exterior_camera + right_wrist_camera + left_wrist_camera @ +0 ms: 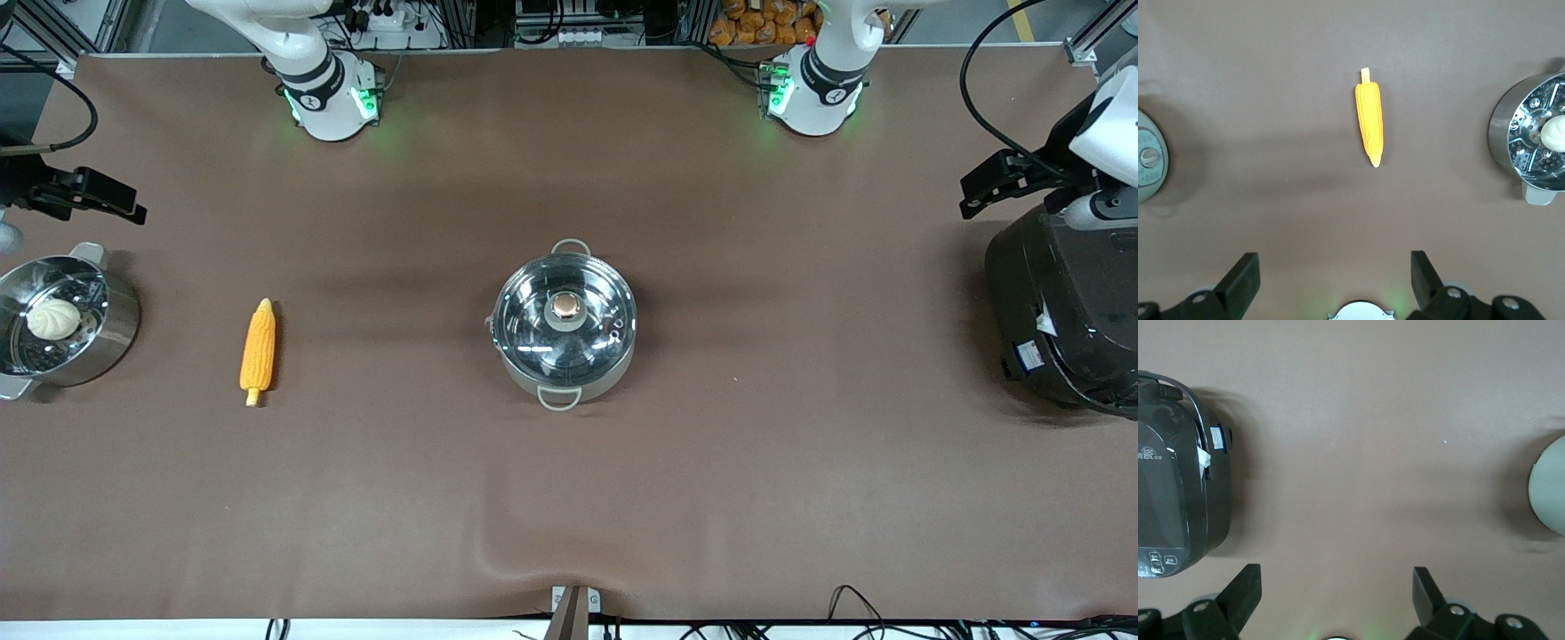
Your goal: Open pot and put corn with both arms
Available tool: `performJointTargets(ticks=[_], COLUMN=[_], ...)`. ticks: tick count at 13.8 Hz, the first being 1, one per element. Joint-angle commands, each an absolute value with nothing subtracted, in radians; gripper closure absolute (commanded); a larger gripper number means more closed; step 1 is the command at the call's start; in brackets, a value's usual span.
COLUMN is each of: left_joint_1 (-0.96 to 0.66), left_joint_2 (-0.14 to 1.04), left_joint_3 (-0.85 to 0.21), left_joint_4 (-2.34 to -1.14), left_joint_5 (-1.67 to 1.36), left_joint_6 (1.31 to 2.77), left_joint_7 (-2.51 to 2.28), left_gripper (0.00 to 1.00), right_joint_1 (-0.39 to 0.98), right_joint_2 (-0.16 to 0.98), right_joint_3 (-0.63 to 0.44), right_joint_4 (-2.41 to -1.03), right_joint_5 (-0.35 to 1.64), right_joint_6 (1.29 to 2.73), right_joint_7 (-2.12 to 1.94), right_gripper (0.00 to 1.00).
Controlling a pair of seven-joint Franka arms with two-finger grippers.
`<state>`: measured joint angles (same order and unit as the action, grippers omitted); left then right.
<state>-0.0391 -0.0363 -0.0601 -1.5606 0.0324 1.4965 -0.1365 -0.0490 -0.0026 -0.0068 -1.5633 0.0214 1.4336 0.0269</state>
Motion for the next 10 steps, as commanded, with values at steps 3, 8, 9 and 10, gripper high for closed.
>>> performJointTargets(ticks=[3, 8, 9, 10], left_joint_1=[-0.046, -0.055, -0.058, -0.061], left_joint_2=[-0.026, 0.035, 0.054, 0.076], left_joint_3=[-0.067, -0.144, -0.167, -0.214], left_joint_4=[-1.549, -1.554, -1.554, -1.554], left_joint_5=[0.038, 0.003, -0.024, -0.025], left_joint_6=[1.488, 1.552, 1.575, 1.603], left_joint_7=[-0.138, -0.161, -0.205, -0.260], left_gripper=[0.00, 0.00, 0.00, 0.00], right_joint_1=[-0.054, -0.067, -0.064, -0.058], right_joint_2=[0.009, 0.021, 0.021, 0.021], right_joint_3=[-0.008, -0.011, -0.009, -0.009], right_joint_4=[-1.562, -1.559, -1.560, -1.560], right_joint_5=[0.020, 0.018, 0.018, 0.018], right_joint_6=[1.448, 1.454, 1.454, 1.451], right_joint_7=[0.028, 0.028, 0.028, 0.031], right_gripper=[0.00, 0.00, 0.00, 0.00])
